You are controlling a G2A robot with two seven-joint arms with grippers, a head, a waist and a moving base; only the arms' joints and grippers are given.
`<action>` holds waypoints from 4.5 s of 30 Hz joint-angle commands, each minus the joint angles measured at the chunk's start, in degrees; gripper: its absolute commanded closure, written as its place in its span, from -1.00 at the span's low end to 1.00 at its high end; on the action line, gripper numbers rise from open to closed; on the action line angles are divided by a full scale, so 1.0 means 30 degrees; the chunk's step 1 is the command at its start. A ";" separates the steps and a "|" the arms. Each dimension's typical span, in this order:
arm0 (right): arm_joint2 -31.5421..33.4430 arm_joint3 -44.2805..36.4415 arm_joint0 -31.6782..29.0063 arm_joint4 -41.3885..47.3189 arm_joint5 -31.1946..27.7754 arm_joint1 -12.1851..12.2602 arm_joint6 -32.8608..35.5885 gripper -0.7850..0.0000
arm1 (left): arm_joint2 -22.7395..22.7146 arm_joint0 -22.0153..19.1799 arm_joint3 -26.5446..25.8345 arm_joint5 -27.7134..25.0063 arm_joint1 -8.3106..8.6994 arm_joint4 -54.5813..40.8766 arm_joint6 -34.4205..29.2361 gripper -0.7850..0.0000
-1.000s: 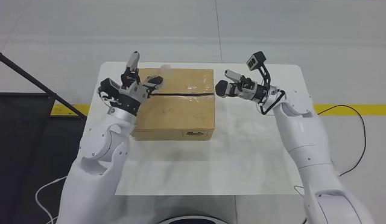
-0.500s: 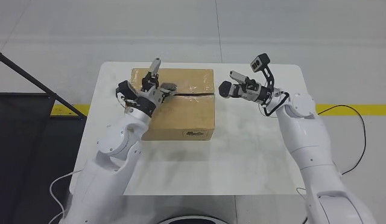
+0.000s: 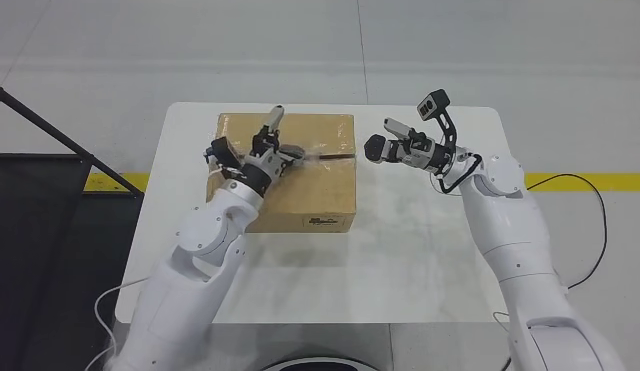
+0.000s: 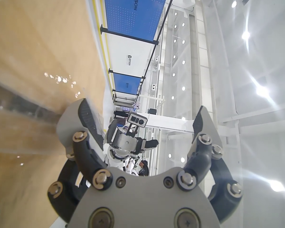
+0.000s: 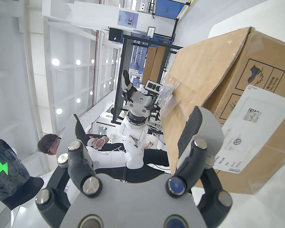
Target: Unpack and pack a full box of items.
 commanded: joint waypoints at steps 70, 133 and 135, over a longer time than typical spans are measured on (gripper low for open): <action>-0.8285 0.1653 0.4425 0.0203 0.3602 -0.2527 -0.3626 -1.00 | -0.9252 0.6332 -0.1192 -0.4665 0.0219 0.1133 -0.4851 -1.00; -0.0558 -0.4625 -0.2567 -0.2188 0.3115 0.1056 -0.3211 -1.00 | -0.5115 0.1374 0.0952 -0.1242 0.0386 0.3152 -0.5834 -1.00; -0.0354 -0.5190 -0.2603 -0.2359 0.3042 0.1112 -0.3716 -1.00 | -0.5824 0.1788 0.0491 -0.1502 0.0442 0.2728 -0.5791 -1.00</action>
